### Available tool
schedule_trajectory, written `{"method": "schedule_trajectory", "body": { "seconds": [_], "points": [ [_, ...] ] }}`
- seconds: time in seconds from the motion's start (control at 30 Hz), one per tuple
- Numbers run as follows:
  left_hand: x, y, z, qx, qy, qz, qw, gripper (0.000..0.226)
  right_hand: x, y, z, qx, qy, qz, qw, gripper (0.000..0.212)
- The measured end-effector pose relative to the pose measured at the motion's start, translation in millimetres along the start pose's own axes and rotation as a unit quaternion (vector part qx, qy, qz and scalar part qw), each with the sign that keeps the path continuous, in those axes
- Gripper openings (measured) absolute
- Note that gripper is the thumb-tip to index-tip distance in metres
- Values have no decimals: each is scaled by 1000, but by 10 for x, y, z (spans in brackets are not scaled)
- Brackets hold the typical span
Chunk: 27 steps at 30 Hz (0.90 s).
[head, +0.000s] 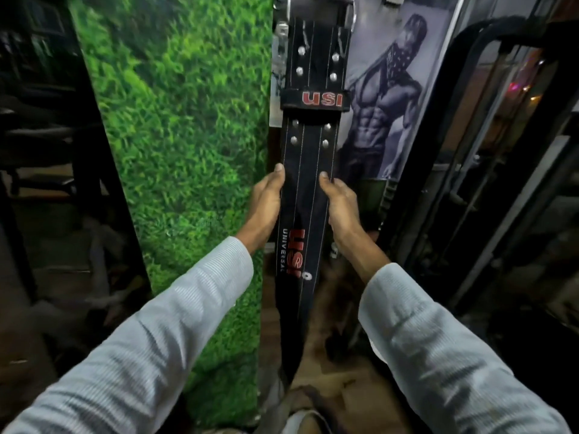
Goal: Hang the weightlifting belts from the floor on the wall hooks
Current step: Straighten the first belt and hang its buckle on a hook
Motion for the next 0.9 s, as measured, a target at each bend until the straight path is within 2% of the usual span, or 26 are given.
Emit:
{"method": "schedule_trajectory", "body": {
  "seconds": [0.13,0.27,0.33,0.47,0.57,0.73,0.8,0.9],
  "points": [
    [-85,-218,-344,-48,-41,-9,998,46,-88,-464,218,33,-40,7,999,27],
    [-139,-508,-804,-72,-59,-18,996,19,-224,-931,513,62,-102,15,993,17],
    [-149,-618,-1071,-73,-39,-4,997,20,-325,-1156,691,76,-134,17,988,12],
    [-260,-789,-1608,-114,20,7,993,19,-441,-1565,1019,128,-157,34,979,31],
    [-354,-902,-1977,-157,61,-4,986,28,-520,-1813,1323,160,-185,19,969,25],
    [-458,-1051,-2614,-251,116,15,961,33,-668,-2349,1906,254,-235,-45,937,33],
    [-438,-1131,-2883,-278,127,19,952,29,-834,-2581,2312,275,-228,-84,930,32],
    [-442,-1235,-3387,-312,127,30,941,28,-1181,-2984,3073,315,-260,-111,906,45]
  ]
}}
Point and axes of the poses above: each hand's wrist, its own y-axis towards the middle knuckle, its own x-axis out of the palm, z = x × y, the point moved 1 cm from there along y, towards the middle knuckle, and after that the axes turned 14 degrees about -x, right-handed, at the moved point
